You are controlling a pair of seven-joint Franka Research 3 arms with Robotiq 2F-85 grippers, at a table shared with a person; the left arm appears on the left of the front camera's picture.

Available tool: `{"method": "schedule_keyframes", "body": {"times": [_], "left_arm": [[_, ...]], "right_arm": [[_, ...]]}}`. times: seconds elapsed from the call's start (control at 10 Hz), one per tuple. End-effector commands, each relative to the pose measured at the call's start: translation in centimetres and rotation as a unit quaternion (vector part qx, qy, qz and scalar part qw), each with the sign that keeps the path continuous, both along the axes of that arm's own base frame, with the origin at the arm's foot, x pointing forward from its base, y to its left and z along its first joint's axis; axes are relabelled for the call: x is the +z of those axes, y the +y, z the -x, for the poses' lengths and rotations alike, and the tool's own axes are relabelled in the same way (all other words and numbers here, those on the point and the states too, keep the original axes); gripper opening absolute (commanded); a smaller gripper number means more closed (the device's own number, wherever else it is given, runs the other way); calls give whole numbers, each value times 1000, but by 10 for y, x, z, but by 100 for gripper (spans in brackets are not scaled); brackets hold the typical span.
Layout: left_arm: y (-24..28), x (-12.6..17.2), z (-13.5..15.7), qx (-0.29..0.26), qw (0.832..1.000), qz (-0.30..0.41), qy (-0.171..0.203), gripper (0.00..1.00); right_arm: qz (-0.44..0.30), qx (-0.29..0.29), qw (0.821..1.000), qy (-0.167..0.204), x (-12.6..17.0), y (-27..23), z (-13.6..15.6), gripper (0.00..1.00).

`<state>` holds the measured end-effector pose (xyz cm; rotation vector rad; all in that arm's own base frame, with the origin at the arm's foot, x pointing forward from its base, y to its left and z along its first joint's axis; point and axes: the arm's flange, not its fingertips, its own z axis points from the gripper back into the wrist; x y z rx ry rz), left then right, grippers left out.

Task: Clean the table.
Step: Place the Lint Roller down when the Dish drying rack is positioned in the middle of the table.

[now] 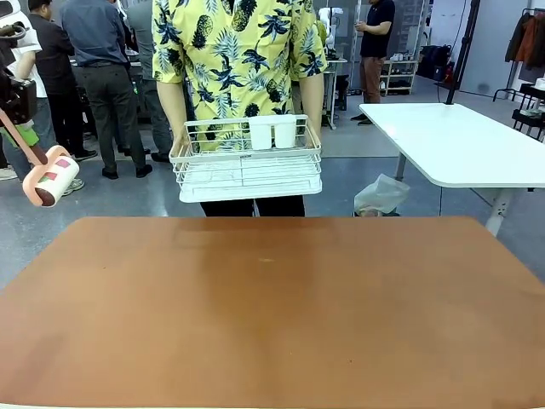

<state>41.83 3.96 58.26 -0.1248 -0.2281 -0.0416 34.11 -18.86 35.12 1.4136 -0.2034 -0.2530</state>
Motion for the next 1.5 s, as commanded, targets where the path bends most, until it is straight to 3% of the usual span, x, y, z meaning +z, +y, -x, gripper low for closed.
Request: {"method": "schedule_keyframes", "body": {"times": [0.0,1.4], "left_arm": [[1,6,-1,0,1000,0,3,21],[1,6,-1,0,1000,0,3,21]], "right_arm": [[0,-1,1000,-2,3,1,2,100],[0,-1,1000,-2,3,1,2,100]]}}
